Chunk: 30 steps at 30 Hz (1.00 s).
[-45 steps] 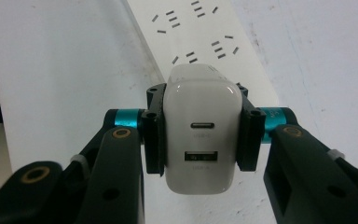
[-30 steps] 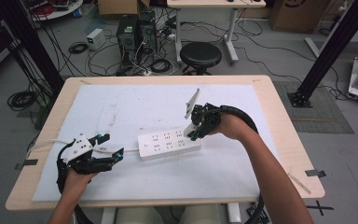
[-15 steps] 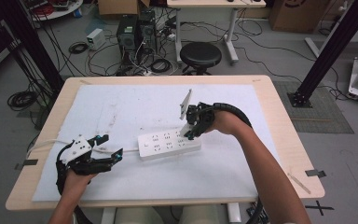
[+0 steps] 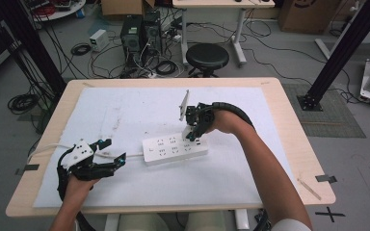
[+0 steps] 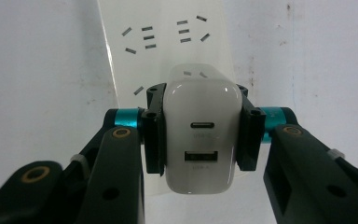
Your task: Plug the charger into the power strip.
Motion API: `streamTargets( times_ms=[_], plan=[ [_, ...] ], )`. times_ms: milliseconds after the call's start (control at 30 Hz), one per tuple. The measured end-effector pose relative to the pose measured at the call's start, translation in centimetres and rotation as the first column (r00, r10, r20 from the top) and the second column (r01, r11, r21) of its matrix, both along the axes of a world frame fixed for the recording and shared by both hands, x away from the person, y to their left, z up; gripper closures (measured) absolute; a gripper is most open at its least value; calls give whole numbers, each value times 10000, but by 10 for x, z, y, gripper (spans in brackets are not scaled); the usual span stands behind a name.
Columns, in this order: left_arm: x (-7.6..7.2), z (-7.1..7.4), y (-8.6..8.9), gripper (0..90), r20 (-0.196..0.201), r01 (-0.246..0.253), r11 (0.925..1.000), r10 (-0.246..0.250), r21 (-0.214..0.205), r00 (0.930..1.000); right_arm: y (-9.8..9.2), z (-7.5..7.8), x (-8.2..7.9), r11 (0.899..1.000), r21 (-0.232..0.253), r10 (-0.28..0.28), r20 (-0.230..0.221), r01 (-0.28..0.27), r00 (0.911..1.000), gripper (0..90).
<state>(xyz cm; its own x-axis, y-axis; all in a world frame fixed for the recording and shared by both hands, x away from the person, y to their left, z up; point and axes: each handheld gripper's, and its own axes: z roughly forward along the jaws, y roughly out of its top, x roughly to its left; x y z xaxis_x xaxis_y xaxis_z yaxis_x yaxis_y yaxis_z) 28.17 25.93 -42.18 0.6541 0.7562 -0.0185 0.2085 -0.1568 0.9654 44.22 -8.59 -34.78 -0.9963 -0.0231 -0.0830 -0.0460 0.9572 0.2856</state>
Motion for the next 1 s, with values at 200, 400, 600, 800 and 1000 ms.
streamTargets(
  times_ms=[200,400,600,800,1000],
  plan=[
    [0,0,1,216,10,-38,10000,38,-19,10000,3,-4,3,9999,-111,84,8,-84,10000,631],
    [0,-1,0,216,1,-24,10000,24,-62,10000,8,-6,5,9991,-256,341,90,-339,9994,630],
    [0,-1,1,216,9,-42,10000,42,-60,10000,13,-7,5,9962,-453,756,238,-745,9969,631],
    [0,-2,2,216,3,-68,9999,69,-121,10000,23,-7,2,9856,-1125,1326,484,-1265,9900,632],
    [1,-2,1,216,35,-17,9999,18,-135,10000,31,-7,0,9809,-1513,1309,502,-1220,9901,633]
  ],
)
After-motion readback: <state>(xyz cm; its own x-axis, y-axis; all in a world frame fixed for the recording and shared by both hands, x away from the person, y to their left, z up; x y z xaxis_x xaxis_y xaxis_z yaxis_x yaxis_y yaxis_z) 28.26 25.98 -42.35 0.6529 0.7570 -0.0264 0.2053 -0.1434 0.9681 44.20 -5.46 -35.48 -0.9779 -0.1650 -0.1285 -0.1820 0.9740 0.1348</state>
